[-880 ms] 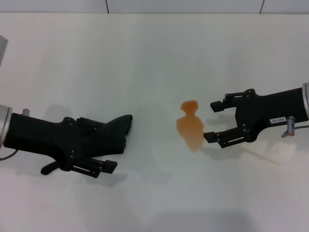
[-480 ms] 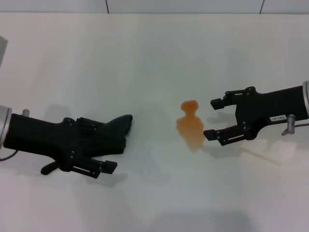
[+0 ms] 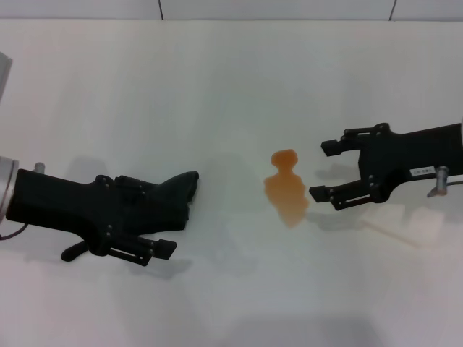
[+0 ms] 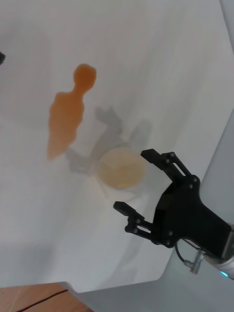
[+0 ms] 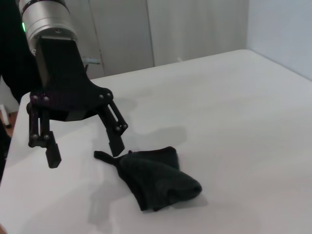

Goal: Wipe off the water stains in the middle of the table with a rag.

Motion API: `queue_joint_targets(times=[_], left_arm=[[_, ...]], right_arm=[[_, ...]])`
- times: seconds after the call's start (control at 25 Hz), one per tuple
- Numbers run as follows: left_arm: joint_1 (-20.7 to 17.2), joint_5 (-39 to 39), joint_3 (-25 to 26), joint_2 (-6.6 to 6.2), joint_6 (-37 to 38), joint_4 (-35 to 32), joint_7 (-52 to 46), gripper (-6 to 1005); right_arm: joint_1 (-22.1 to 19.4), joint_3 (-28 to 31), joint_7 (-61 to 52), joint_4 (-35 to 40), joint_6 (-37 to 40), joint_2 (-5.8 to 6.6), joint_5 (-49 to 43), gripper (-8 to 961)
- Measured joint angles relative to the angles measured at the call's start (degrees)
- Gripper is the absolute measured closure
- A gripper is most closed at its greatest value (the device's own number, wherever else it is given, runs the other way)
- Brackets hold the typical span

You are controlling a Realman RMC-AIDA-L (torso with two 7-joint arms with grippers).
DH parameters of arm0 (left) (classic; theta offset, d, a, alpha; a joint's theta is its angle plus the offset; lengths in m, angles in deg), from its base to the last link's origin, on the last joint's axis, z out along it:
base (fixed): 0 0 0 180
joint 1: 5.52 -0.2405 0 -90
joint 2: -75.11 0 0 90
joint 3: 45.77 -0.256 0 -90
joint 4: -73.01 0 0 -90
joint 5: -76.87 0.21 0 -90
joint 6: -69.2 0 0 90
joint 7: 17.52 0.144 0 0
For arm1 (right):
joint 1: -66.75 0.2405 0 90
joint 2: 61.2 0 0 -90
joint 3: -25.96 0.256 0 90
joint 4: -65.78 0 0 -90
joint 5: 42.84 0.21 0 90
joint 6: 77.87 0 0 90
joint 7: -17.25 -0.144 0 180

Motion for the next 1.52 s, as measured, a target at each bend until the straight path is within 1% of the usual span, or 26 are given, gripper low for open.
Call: queue_joint_targets(times=[0.12,0.36,0.68,0.88,1.2,1.52], left_arm=[[0.0,0.0,0.0,0.0,0.0,0.0,-0.1,141],[0.0,0.0,0.3,-0.06,0.0,0.0,-0.1,141],[-0.2,0.0,0.3,-0.1,0.0,0.0,0.0,141],[-0.1,0.1,0.1,-0.18,0.0,0.0,0.0,141],[0.1,1.2,-0.1,0.05,0.0,0.0,0.6,142],[-0.2,1.3,0.0,0.4,0.0,0.0,0.8,142]], right_arm=[[-1.6,0.1,-1.9,3.5,0.0,0.22,-0.8,108],[-3.6,2.1,-9.2,10.1,2.3,0.27,-8.8,112],[-4.7,5.7,-13.3,15.5,9.8,0.32,-13.1,112],[-5.2,5.9,-15.4,17.5,11.0,0.29,-16.5,112],[-4.6,5.5,-17.5,18.2,12.6,0.3,-20.4,113],[-1.7,5.6,-22.3,20.4,16.4,0.28,-25.3,113]])
